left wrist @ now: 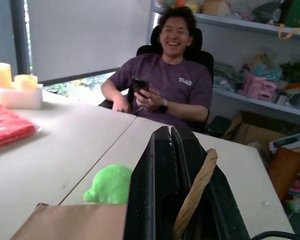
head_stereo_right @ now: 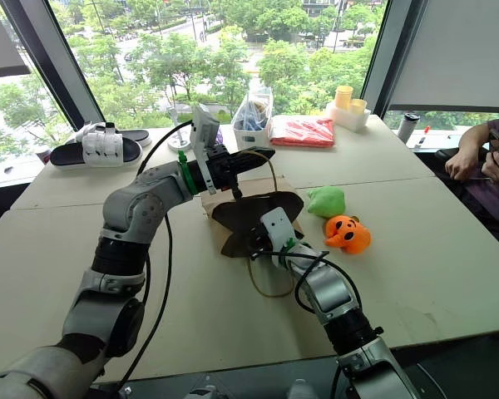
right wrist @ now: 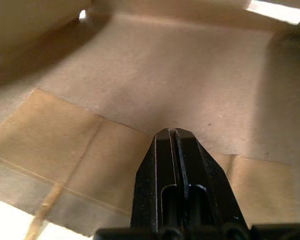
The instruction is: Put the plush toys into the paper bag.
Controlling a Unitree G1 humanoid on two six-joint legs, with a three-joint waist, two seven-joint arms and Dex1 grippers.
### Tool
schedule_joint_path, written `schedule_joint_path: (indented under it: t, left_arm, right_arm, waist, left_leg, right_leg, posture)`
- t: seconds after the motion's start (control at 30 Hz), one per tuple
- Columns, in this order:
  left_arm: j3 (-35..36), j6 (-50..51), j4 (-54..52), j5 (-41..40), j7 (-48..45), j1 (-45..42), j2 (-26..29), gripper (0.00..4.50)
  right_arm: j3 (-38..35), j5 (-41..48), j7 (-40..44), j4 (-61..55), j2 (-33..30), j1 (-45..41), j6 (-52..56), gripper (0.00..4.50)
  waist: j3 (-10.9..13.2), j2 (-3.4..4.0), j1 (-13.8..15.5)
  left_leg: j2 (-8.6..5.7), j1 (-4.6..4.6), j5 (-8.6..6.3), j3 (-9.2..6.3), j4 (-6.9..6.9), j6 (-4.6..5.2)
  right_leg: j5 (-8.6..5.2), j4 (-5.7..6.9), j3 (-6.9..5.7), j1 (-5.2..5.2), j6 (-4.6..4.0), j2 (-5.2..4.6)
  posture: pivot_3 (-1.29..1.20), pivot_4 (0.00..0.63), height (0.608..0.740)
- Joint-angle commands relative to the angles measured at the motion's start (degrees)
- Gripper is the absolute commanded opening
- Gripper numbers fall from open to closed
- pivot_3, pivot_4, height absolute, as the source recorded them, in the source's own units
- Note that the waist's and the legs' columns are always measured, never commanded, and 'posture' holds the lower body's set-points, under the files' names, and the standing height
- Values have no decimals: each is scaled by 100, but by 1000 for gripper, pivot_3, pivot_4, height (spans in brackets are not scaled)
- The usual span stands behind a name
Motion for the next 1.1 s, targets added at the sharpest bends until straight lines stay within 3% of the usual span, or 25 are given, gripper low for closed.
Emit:
schedule_joint_path:
  t: [0.03, 0.33, 0.47, 0.57, 0.7, 0.8, 0.9, 1.0, 1.03, 1.1]
  left_arm:
    - [117, 189, -608, -411, -157, 74, 134, 23]
    - [513, 604, -773, -1239, 153, 247, 22, 23]
    - [856, 513, -198, -1325, 629, 173, -171, 23]
    - [597, 274, 19, -980, 590, 302, -176, 23]
    - [311, -83, 229, -620, 393, 517, -128, 23]
    - [199, -270, 267, -476, 279, 555, -116, 23]
    - [142, -370, 278, -423, 152, 571, -83, 23]
    - [163, -345, 241, -458, 85, 600, -75, 0]
    - [164, -334, 191, -469, 86, 636, -81, 0]
    - [168, -306, 64, -529, 140, 693, -172, 0]
  right_arm:
    - [162, -167, 140, -89, 45, 117, 95, 0]
    - [60, -352, 249, -146, 77, 233, 84, 0]
    - [43, -418, 283, -114, 52, 299, -138, 0]
    - [-92, -403, 397, -451, -32, 436, -797, 0]
    - [-665, 268, 763, -1820, -118, 898, -825, 0]
    - [-1097, 760, 1090, -3253, -625, 1552, -85, 0]
    - [-2070, 1926, 1046, -4362, -772, 1895, 836, 0]
    - [-3406, 3064, 630, -4865, -825, 1902, 1570, 860]
    - [-3670, 3227, 555, -4880, -866, 1954, 1638, 1379]
    - [-3934, 2534, 516, -4168, -1323, 2270, 1365, 2335]
  waist:
    - [0, 0, 0]
    - [0, 0, 7]
    - [-2, 1, 17]
    - [-1, 0, 33]
    - [-1, 0, 29]
    - [-1, 0, 52]
    - [0, -2, 56]
    - [0, -2, 53]
    - [0, -2, 54]
    - [0, -1, 59]
  left_leg:
    - [0, 0, 0, 0, 0, 0]
    - [0, 1, 0, 0, 2, 0]
    - [0, 3, 0, 0, 2, 0]
    - [-3, 3, 1, 0, 4, -1]
    - [-3, 0, 2, 0, 1, -4]
    - [-3, -2, 1, 0, 0, -2]
    - [-3, -4, -17, -5, 1, 30]
    - [0, -1, -17, -5, 3, 31]
    - [0, 2, -17, -5, 4, 31]
    - [0, 3, -18, -3, 4, 31]
  right_leg:
    - [0, 0, 0, 0, 0, 0]
    - [0, 0, 2, 3, 0, 0]
    - [0, 0, 2, 3, 0, 0]
    - [0, -1, 1, 7, 0, 0]
    - [0, -3, 2, 3, 0, 0]
    - [0, -5, 2, 1, 0, 0]
    - [0, -11, 1, 7, 0, 0]
    - [0, -9, 5, 9, 0, 0]
    - [0, -8, 4, 12, -1, 0]
    - [0, -8, 3, 14, -1, 0]
  posture:
    - [0, 150, 740]
    - [0, 150, 740]
    - [0, 150, 740]
    - [0, 150, 740]
    - [0, 150, 740]
    - [0, 150, 740]
    - [0, 150, 740]
    - [0, 150, 740]
    - [0, 150, 740]
    - [0, 150, 740]
